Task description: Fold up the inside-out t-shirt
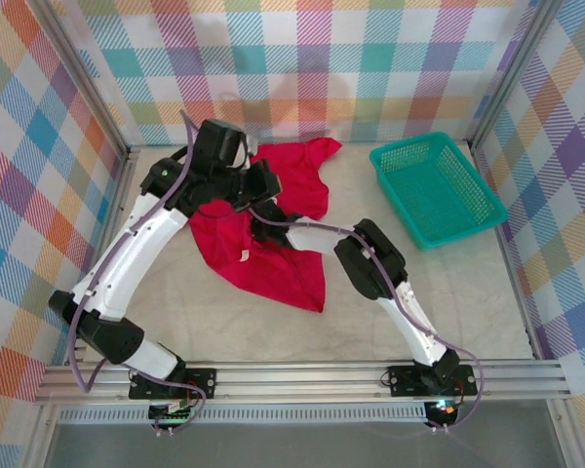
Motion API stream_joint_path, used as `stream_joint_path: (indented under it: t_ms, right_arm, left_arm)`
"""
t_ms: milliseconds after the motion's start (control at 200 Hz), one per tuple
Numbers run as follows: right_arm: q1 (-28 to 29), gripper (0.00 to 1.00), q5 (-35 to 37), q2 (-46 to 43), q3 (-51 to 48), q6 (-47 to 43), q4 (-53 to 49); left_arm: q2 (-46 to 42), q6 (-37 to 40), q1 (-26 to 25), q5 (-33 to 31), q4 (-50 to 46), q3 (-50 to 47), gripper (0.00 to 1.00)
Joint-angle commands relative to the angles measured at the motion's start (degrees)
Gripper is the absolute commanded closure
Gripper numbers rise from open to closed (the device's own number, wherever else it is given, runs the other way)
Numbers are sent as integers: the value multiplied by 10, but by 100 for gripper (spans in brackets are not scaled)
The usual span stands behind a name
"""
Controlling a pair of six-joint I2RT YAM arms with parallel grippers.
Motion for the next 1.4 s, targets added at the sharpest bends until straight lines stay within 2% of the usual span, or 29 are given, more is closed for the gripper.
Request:
stream_joint_path:
  t_ms: [0, 60, 135, 280, 375, 530, 650, 815, 885, 980, 1090, 1245, 1395]
  right_arm:
    - [-8, 26, 8, -37, -123, 28, 9]
    - [-12, 27, -2, -64, -186, 35, 44]
    - [-14, 26, 5, -103, -256, 44, 64]
    - [-25, 26, 13, -149, -302, 71, -1]
    - [-31, 26, 23, -170, -307, 82, -40]
    - [-37, 26, 35, -177, -295, 77, -76]
    - [-37, 26, 31, -173, -287, 79, -81]
    - [-40, 26, 29, -175, -294, 84, -76]
    - [-41, 26, 28, -179, -296, 82, -77]
    - [-45, 25, 29, -188, -304, 74, -78]
    - [-52, 22, 26, -198, -304, 51, -86]
    - [-52, 12, 6, -187, -259, -12, -122]
    - [-39, 4, -12, -120, -166, -24, -150]
  left_arm:
    - [-33, 3, 52, 20, 21, -72, 88]
    - [-46, 7, 77, 23, 28, -111, 75]
    - [-65, 13, 105, 18, 45, -172, 67]
    - [-99, 33, 116, -5, 102, -318, 51]
    - [-102, 33, 116, -12, 128, -405, 50]
    - [-100, -21, 100, 46, 230, -518, 50]
    - [-82, -57, 45, 41, 279, -533, 50]
    - [-4, -86, -14, 28, 323, -520, 50]
    - [35, -89, -26, 26, 337, -512, 53]
    - [77, -85, -33, 26, 337, -496, 69]
    - [82, -70, -33, 12, 298, -467, 100]
    - [20, -43, -33, -8, 195, -381, 100]
    - [-43, -35, -33, -13, 141, -308, 100]
